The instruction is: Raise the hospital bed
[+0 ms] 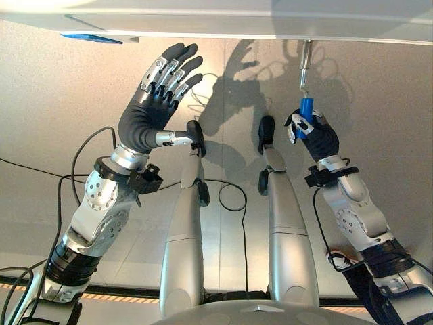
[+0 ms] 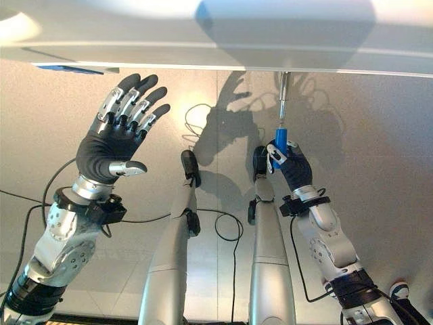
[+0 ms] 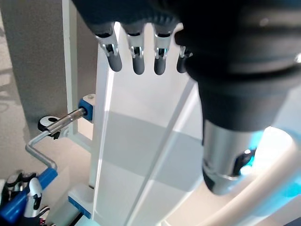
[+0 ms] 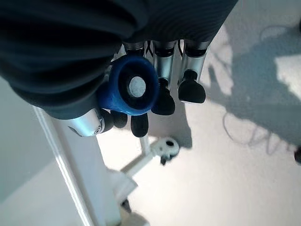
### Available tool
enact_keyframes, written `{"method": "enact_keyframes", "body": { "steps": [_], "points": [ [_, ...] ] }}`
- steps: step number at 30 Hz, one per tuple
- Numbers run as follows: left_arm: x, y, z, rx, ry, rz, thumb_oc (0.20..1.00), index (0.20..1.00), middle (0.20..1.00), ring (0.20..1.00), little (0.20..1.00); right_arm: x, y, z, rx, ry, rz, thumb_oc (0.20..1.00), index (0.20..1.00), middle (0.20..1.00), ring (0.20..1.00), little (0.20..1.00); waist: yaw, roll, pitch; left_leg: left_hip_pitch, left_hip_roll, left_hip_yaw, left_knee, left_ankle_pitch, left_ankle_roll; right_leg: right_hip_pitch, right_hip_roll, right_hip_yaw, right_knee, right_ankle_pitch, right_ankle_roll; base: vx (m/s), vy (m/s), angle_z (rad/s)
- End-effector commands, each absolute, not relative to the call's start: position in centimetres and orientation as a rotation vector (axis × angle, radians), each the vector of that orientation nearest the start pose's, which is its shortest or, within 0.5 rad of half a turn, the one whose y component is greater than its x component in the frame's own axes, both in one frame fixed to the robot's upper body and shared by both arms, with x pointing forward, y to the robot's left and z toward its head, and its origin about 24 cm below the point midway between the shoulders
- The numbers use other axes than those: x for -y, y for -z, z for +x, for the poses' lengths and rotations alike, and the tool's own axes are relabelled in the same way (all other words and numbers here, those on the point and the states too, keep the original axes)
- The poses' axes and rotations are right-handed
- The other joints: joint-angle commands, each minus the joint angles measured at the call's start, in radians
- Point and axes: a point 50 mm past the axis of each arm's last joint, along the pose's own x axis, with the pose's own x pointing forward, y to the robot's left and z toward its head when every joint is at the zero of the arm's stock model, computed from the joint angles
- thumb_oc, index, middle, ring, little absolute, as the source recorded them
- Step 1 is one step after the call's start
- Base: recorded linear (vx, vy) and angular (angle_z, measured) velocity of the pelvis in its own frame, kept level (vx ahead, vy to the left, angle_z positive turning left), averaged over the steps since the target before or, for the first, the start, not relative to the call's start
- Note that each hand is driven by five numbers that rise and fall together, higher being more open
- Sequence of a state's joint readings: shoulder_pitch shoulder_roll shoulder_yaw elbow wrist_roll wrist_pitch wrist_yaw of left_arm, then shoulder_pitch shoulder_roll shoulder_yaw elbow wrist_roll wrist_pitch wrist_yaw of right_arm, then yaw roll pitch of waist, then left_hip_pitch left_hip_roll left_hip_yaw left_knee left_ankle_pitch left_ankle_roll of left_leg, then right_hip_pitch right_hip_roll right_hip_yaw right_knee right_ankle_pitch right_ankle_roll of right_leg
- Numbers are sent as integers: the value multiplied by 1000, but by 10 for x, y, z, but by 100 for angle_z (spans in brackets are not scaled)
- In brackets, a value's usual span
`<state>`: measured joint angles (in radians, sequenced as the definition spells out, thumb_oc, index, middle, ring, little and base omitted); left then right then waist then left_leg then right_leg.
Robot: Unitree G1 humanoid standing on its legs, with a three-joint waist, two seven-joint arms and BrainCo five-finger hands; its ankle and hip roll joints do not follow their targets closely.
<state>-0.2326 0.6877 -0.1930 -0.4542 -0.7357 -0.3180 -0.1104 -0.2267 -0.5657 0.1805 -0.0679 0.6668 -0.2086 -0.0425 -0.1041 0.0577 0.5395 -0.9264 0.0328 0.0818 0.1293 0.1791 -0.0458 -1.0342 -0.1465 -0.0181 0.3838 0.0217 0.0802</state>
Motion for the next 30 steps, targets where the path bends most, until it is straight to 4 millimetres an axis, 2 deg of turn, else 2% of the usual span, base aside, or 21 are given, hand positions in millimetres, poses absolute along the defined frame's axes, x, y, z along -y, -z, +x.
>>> {"method": "enact_keyframes", "body": {
  "steps": [1,8,9,11,13,14,17,19,20,21,22,23,25,26,28,29,30],
  "points": [
    [-158,-237,211,878,658,-128,1000,1000,1000,1000,1000,257,-249,255,994,78,165,200,200,200,200,200,-24,-29,-19,86,-8,30,99,-148,-19,108,30,-14,-148,66,84,10,-38,-3],
    [-159,-238,211,887,642,-133,1000,1000,1000,1000,1000,281,-230,257,911,255,93,200,200,200,200,200,-30,-35,-19,94,-5,31,89,-148,-18,108,36,-14,-145,62,81,3,-10,-1],
    [-158,-237,212,882,642,-133,1000,1000,1000,1000,1000,293,-218,261,843,319,59,200,200,200,200,200,-29,-32,-19,93,-5,30,88,-148,-19,107,38,-15,-141,59,79,0,0,0],
    [-158,-236,212,880,640,-130,1000,1000,1000,1000,1000,296,-214,262,815,352,20,200,200,200,200,200,-29,-31,-19,92,-4,31,89,-148,-19,105,38,-16,-139,58,79,0,0,0],
    [-157,-234,213,867,650,-128,1000,1000,1000,1000,1000,311,-196,270,698,442,-55,200,200,200,200,200,-26,-24,-19,91,-4,31,86,-147,-19,102,39,-17,-137,56,78,0,0,0],
    [-157,-234,213,868,649,-129,1000,1000,1000,1000,1000,310,-197,271,699,443,-57,200,200,200,200,200,-26,-24,-19,91,-3,31,86,-147,-20,101,40,-17,-137,56,78,0,0,0],
    [-152,-233,213,853,681,-114,1000,1000,1000,1000,1000,321,-177,284,544,484,-165,200,200,200,200,200,-16,-17,-19,93,-3,30,82,-143,-22,99,40,-17,-134,55,77,0,0,0],
    [-151,-233,213,850,691,-110,1000,1000,1000,1000,1000,323,-174,287,514,492,-191,200,200,200,200,200,-16,-15,-19,91,-3,30,82,-142,-22,96,40,-17,-133,54,77,-1,-10,-4],
    [-144,-232,214,836,730,-106,1000,1000,1000,1000,1000,335,-154,297,370,534,-257,200,200,200,200,200,-2,-11,-19,91,-3,27,82,-140,-23,96,39,-20,-130,54,76,-7,-20,-4],
    [-142,-233,215,836,744,-100,1000,1000,1000,1000,1000,336,-151,305,318,521,-315,200,200,200,200,200,1,-9,-19,87,-2,26,84,-139,-24,93,40,-20,-128,54,75,-13,-26,-4],
    [-135,-234,215,832,784,-107,1000,1000,1000,1000,1000,338,-138,317,207,510,-352,200,200,200,200,200,8,-5,-19,79,-2,24,92,-138,-24,88,38,-23,-123,54,74,0,0,0],
    [-135,-234,216,834,782,-107,1000,1000,1000,1000,1000,338,-139,318,209,508,-352,200,200,200,200,200,6,-5,-19,77,-2,24,93,-139,-24,86,38,-22,-123,54,73,0,0,0],
    [-128,-237,217,836,819,-105,1000,1000,1000,1000,1000,338,-131,328,108,473,-426,200,200,200,200,200,17,-1,-19,70,-3,21,98,-137,-24,81,36,-25,-117,52,71,0,0,0],
    [-122,-238,218,833,846,-112,1000,1000,1000,1000,1000,341,-125,336,38,478,-413,200,200,200,200,200,27,6,-19,62,-6,17,102,-137,-23,77,34,-27,-114,52,70,0,0,0],
    [-122,-238,218,835,845,-112,1000,1000,1000,1000,1000,341,-126,337,40,477,-413,200,200,200,200,200,26,7,-19,60,-5,17,102,-137,-23,75,34,-27,-114,52,70,0,0,0],
    [-115,-240,222,835,862,-111,1000,1000,1000,1000,1000,336,-111,345,-73,452,-402,200,200,200,200,200,40,19,-19,51,-8,11,109,-136,-22,68,34,-32,-107,53,69,0,0,0],
    [-115,-240,222,837,861,-111,1000,1000,1000,1000,1000,336,-112,345,-72,452,-402,200,200,200,200,200,39,19,-19,50,-8,11,109,-137,-22,67,34,-33,-107,53,69,0,0,0]
  ]
}}
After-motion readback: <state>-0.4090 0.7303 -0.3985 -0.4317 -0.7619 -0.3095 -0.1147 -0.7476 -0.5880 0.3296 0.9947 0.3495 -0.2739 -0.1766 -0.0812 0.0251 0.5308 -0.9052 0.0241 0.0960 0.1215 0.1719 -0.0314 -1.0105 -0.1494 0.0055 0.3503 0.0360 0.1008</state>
